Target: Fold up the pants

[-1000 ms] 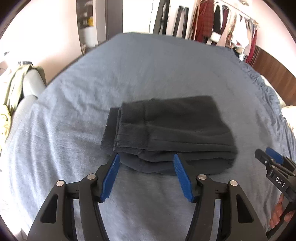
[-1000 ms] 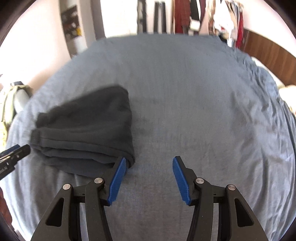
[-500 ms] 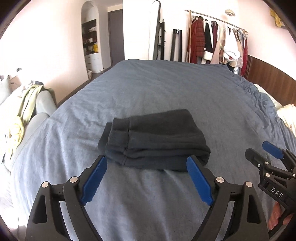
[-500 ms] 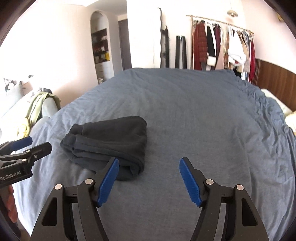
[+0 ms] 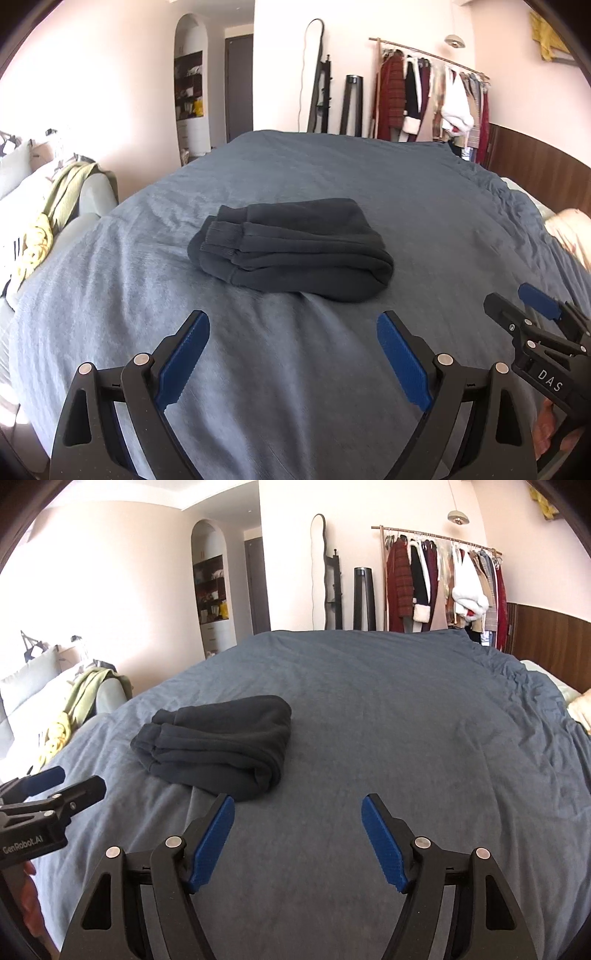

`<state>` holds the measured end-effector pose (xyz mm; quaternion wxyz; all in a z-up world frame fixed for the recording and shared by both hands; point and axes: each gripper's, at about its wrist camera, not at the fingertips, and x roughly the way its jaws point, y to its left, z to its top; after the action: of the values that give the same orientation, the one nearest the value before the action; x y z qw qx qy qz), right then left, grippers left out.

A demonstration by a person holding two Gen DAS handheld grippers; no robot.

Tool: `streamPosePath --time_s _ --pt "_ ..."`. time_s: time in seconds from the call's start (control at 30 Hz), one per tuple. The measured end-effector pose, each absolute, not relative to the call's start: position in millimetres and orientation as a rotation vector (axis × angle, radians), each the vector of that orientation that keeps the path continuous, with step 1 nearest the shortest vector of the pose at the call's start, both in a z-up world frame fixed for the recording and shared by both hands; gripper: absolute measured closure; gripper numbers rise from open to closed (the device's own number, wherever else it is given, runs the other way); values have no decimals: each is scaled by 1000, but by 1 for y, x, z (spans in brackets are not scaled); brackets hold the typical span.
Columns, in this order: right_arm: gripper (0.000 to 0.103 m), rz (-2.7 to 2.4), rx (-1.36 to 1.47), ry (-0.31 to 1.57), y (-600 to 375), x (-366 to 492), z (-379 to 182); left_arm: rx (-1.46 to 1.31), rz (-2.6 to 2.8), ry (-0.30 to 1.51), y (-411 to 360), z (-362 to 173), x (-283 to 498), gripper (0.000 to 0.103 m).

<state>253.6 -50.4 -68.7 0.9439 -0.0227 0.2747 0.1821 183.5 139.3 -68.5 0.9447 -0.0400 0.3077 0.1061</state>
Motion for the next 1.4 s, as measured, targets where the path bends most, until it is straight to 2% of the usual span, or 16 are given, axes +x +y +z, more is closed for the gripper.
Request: streamPosePath --time_s 0.27,0.7,1.4 --pt "32 343 -63 496 -79 209 -67 -40 184 577 101 -65 142 10" --pt "32 279 -77 467 -115 138 -35 -25 178 555 61 -37 81 0" --pt "32 288 -56 428 -159 57 -13 8 198 561 21 -17 14 0"
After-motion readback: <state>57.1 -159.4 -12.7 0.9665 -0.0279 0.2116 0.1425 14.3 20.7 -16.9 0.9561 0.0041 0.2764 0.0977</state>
